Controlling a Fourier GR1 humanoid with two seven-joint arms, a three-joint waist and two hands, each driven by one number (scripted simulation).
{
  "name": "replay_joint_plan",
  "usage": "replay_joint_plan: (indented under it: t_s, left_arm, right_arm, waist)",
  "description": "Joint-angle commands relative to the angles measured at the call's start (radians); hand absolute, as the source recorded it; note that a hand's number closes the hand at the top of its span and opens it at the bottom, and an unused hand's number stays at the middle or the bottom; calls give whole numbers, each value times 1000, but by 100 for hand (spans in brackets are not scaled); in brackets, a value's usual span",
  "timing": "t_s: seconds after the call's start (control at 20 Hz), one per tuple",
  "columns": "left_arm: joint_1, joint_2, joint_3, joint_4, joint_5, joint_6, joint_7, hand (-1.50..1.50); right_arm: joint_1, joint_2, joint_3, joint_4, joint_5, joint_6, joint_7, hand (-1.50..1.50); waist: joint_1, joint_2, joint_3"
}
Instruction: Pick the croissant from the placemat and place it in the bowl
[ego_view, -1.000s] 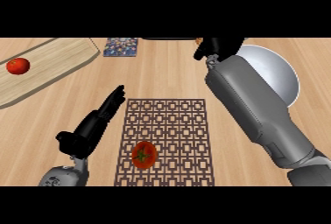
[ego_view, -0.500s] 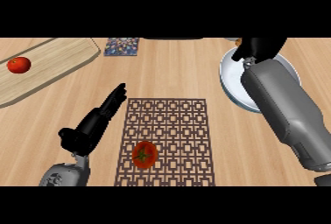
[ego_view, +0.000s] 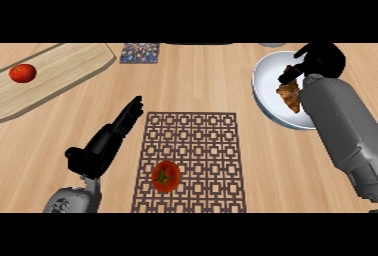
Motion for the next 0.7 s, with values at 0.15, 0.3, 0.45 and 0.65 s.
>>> replay_joint_plan:
  t_s: [0.15, 0.3, 0.45, 0.65]
  left_arm:
    - [12, 14, 15, -30, 14, -21, 19, 0]
    - [-24, -35, -24, -5, -31, 23, 30, 0]
    - [-10, -10, 4, -2, -12, 3, 7, 0]
    - [22, 2, 16, -45, 0, 1, 39, 0]
  right_arm:
    - [79, -30, -89, -17, -77, -125, -235, -150]
    - [20, -10, -112, 17, -64, -197, -229, -150]
    - [35, -28, -169, -14, -75, -332, -202, -150]
    - [125, -71, -239, -147, -148, -364, -209, -150]
  waist:
    - [-2, -4, 0]
    - [1, -2, -1]
    - [0, -2, 0]
    - [-18, -11, -1]
